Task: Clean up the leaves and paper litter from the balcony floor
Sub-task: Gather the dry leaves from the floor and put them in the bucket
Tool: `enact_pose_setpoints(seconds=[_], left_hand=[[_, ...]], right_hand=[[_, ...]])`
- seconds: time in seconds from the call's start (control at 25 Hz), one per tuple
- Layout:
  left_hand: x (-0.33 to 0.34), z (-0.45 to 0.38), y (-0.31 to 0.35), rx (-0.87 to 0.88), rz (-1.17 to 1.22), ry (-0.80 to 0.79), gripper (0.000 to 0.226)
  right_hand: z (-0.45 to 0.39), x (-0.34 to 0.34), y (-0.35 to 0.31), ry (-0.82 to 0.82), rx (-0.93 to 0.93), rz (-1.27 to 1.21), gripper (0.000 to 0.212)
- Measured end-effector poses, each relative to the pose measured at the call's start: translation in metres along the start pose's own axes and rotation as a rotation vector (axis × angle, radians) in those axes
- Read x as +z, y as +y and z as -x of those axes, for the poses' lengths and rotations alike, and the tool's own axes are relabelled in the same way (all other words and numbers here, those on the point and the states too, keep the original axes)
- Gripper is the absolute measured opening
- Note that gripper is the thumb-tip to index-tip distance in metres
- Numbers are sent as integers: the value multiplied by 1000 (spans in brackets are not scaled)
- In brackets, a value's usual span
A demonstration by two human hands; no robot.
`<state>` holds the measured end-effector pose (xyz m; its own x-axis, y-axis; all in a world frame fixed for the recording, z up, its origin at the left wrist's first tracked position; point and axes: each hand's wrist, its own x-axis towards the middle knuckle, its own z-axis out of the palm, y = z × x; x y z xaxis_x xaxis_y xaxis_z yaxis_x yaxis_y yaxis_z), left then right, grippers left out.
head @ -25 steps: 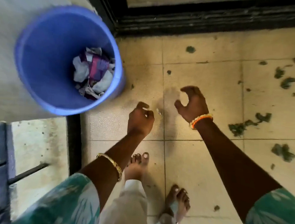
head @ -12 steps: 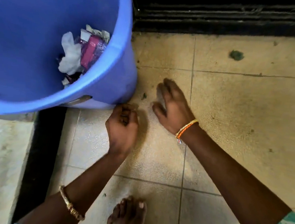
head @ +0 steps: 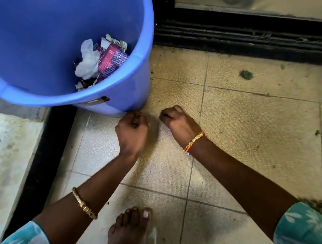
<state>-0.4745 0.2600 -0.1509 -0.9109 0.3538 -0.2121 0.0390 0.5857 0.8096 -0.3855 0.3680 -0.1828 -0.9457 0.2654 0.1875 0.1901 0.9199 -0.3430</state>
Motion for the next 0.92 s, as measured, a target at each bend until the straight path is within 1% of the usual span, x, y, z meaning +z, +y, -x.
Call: enact_pose_setpoints(seconds=[0.08, 0.12, 0.16, 0.2, 0.24, 0.28, 0.32, 0.36, 0.4, 0.44, 0.48, 0.52, 0.6, 0.64, 0.68, 0.72, 0.8, 0.84, 0.92], left_hand=[[6, 0, 1, -55, 39, -50, 18], [9, 1, 3, -102, 85, -91, 20], [13, 3, 7, -163, 142, -147, 21], [17, 3, 13, -234, 213, -230, 22], [23, 5, 22, -311, 288, -350, 24], [29, 6, 32, -392, 348, -481, 31], [33, 4, 41, -470, 396, -599, 39], [39, 4, 51, -541, 445, -695, 45], [47, 6, 58, -607, 500, -757, 47], [54, 6, 63, -643, 548, -789, 45], [62, 6, 67, -644, 568, -810, 41], [69, 6, 69, -625, 561, -827, 37], [79, 4, 75, -595, 538, -836, 34], [81, 1, 79, -593, 524, -832, 35], [84, -1, 82, -579, 490, -824, 36], [85, -4, 85, -560, 443, -814, 37], [87, -12, 89, -508, 356, -786, 38], [89, -16, 89, -488, 323, -777, 38], [93, -21, 90, -471, 280, -774, 38]], right_hand=[[-7, -7, 5, -67, 81, -8, 31], [-8, -12, 8, -78, 160, -62, 31], [-8, -17, 10, -48, 279, -180, 29], [-5, -25, 13, 57, 412, -303, 26], [1, -36, 15, 195, 534, -399, 21], [7, -47, 15, 312, 617, -466, 18], [11, -53, 13, 354, 658, -524, 17], [15, -61, 12, 337, 669, -551, 18], [20, -65, 11, 279, 644, -533, 19], [23, -68, 10, 207, 589, -481, 20], [28, -71, 11, 150, 536, -425, 23], [33, -74, 15, 136, 512, -394, 25], [39, -84, 30, 224, 553, -395, 28], [40, -89, 42, 293, 612, -377, 29], [39, -93, 60, 327, 678, -311, 31], [38, -96, 80, 288, 743, -213, 36], [30, -102, 119, 74, 831, -37, 55], [26, -104, 132, -19, 833, 15, 64], [20, -99, 146, -119, 809, 56, 71]])
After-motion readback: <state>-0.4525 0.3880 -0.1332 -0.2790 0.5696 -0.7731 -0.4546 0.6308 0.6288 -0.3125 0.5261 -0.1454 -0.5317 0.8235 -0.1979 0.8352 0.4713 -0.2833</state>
